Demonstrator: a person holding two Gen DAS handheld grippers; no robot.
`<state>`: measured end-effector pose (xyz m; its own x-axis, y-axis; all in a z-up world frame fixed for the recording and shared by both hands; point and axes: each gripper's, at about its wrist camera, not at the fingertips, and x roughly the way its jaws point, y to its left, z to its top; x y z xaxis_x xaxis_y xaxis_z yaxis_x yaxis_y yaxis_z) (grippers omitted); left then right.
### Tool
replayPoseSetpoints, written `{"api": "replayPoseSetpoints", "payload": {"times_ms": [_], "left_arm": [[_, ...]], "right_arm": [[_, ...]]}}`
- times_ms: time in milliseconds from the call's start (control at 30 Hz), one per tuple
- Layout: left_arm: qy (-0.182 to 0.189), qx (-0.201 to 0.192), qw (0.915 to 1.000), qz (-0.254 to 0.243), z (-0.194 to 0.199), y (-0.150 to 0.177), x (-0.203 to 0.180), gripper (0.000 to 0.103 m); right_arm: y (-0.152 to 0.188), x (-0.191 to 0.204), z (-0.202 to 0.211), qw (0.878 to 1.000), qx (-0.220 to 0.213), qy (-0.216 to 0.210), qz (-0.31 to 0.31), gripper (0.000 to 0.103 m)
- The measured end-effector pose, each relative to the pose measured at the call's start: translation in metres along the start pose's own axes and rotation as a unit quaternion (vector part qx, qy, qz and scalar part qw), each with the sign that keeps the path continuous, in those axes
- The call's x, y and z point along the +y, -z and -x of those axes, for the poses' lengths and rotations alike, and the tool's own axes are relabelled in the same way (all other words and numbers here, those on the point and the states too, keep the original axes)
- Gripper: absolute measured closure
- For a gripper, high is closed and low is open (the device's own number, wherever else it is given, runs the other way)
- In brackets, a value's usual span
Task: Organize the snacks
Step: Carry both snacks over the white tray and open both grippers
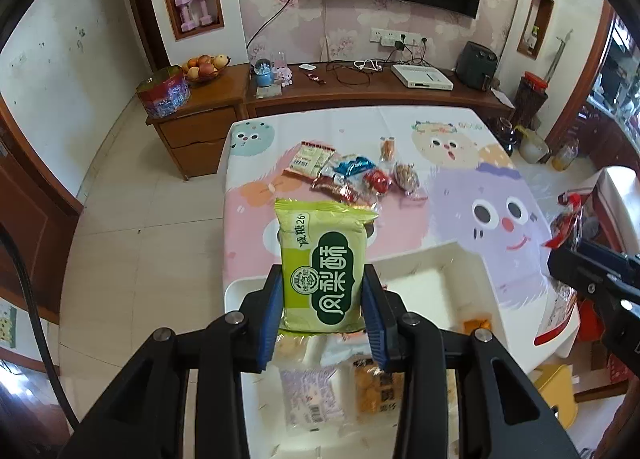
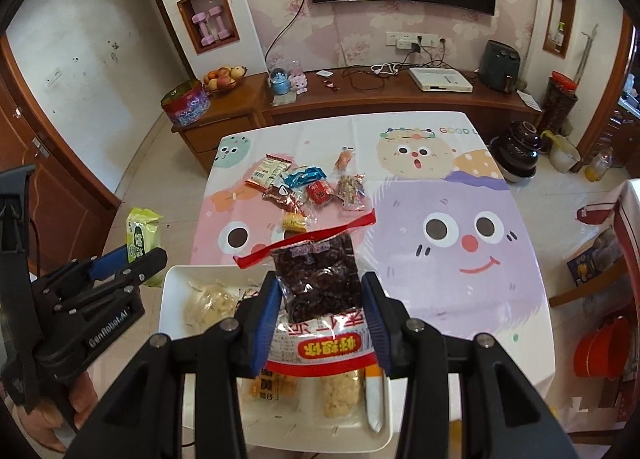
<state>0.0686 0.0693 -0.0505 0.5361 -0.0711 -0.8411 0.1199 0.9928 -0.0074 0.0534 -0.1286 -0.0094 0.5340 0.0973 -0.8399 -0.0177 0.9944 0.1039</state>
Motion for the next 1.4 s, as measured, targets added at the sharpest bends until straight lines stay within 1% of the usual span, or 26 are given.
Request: {"api": "replayPoseSetpoints", "payload": {"times_ms": [200,367,500,767,1133,1167,1233,1300,1367,1400], "left_arm": [[-0.011,0.008,0.9998,-0.014,-0.003,0.021,0.000,0.067],[-0.011,0.021,0.9995,-0.021,-0.007,0.035,-0.003,0.067],[-0.009,0.028,0.9992,-0.026,-0.009,0.040,-0.006,0.067],[-0.008,0.034,0.9986,-0.039,-0.011,0.046,-0.013,0.067],[-0.001,0.041,0.9982,-0.043,-0.012,0.050,-0.014,0.066],[-0.001,0.041,0.9982,-0.043,-0.012,0.050,-0.014,0.065],[-0.003,0.040,0.9982,-0.044,-0.012,0.051,-0.014,0.057],[-0.005,0.038,0.9983,-0.043,-0.011,0.051,-0.014,0.034],[-0.007,0.031,0.9986,-0.041,-0.008,0.050,-0.014,0.020],[-0.011,0.028,0.9987,-0.040,-0.007,0.050,-0.013,0.020]], "right_arm": [[0.018,0.018,0.001,1.000,-0.009,0.010,0.001,0.062],[0.031,0.026,-0.008,1.000,-0.001,0.020,0.010,0.062],[0.039,0.025,-0.017,0.999,0.009,0.032,0.010,0.061],[0.048,0.019,-0.022,0.999,0.015,0.034,-0.005,0.061],[0.056,0.025,-0.028,0.999,0.034,0.033,0.004,0.061],[0.057,0.025,-0.029,0.999,0.037,0.032,0.005,0.061],[0.059,0.026,-0.029,0.999,0.039,0.031,0.007,0.061],[0.059,0.027,-0.027,0.999,0.034,0.032,0.009,0.061],[0.058,0.027,-0.024,0.999,0.028,0.033,0.013,0.061],[0.058,0.028,-0.023,0.999,0.026,0.032,0.014,0.059]]}}
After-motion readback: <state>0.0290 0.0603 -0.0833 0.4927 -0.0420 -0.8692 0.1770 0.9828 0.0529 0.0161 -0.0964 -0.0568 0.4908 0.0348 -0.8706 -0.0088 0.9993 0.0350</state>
